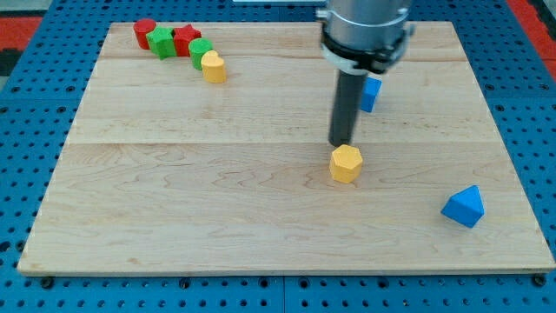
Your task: Push the yellow hexagon towards blue triangle
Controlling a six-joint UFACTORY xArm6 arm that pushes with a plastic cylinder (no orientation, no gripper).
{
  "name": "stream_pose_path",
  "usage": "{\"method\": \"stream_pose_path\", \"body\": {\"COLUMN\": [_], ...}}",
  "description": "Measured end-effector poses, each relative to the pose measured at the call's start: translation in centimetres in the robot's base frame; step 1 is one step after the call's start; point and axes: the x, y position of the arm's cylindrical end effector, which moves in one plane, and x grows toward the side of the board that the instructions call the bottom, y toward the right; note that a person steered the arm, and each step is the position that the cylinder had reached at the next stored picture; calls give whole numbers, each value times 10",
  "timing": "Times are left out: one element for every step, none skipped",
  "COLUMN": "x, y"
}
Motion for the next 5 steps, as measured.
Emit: {"method": "stream_pose_path", "body": {"x": [7,53,49,68,72], "y": [-37,-44,-2,59,88]}}
